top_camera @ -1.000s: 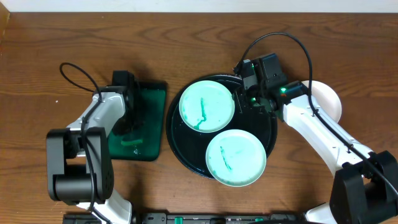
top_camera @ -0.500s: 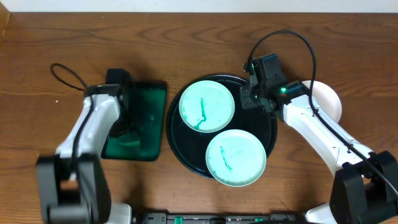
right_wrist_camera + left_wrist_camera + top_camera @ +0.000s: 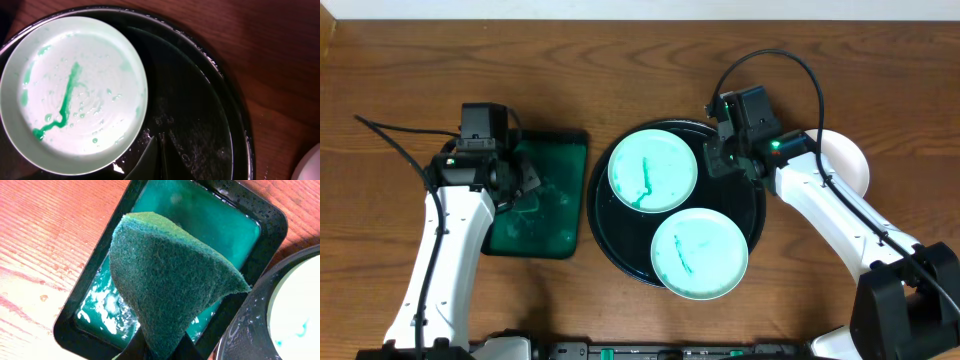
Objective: Clean dirty plates on tray and stack at the side
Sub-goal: 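Dip the sponge in the basin with the left gripper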
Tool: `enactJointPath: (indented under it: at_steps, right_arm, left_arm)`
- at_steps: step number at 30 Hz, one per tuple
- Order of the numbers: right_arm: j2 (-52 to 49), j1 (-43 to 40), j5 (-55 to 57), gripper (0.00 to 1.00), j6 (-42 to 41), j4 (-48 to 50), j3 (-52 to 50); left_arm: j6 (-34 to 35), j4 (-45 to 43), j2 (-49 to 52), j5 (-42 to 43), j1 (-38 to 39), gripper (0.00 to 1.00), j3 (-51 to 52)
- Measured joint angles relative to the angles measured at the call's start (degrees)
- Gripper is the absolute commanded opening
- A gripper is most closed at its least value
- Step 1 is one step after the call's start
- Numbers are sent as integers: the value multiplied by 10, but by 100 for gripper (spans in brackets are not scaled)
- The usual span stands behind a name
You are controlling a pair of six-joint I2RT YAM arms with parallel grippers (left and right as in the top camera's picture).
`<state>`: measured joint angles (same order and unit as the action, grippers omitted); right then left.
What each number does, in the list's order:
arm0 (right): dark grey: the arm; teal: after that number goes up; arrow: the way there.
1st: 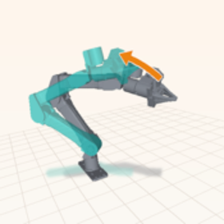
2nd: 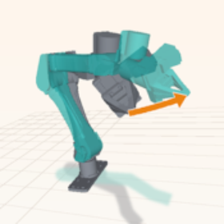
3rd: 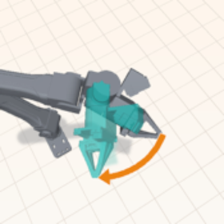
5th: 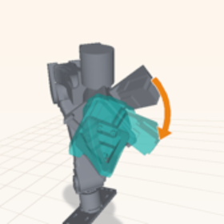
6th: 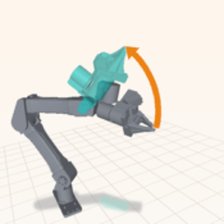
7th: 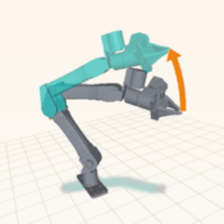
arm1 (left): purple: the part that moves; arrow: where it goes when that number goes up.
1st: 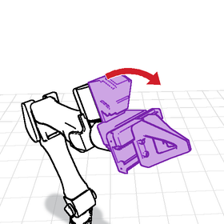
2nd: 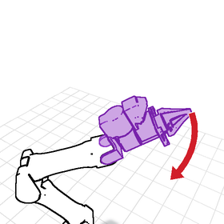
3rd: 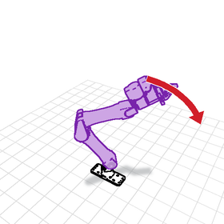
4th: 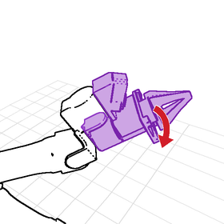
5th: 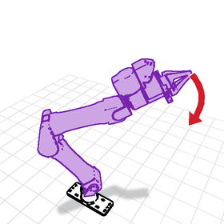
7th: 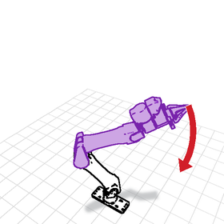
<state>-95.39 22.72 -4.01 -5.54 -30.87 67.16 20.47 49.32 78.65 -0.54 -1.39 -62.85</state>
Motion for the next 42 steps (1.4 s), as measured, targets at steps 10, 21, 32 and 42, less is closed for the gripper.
enactJointPath:
  at_steps: [10,21,32,42]
  right_arm:
    - [0,0,-6,1,6,2,0]
    - [-62,0,-9,2,6,60,0]
    - [-161,0,-63,7,19,88,0]
    - [-169,0,-84,18,19,90,2]
  left_arm:
    - [-7,-3,2,2,0,7,0]
    - [-9,-3,2,2,0,7,0]
    - [-10,-3,2,17,0,7,0]
    - [-10,-5,2,36,9,7,0]
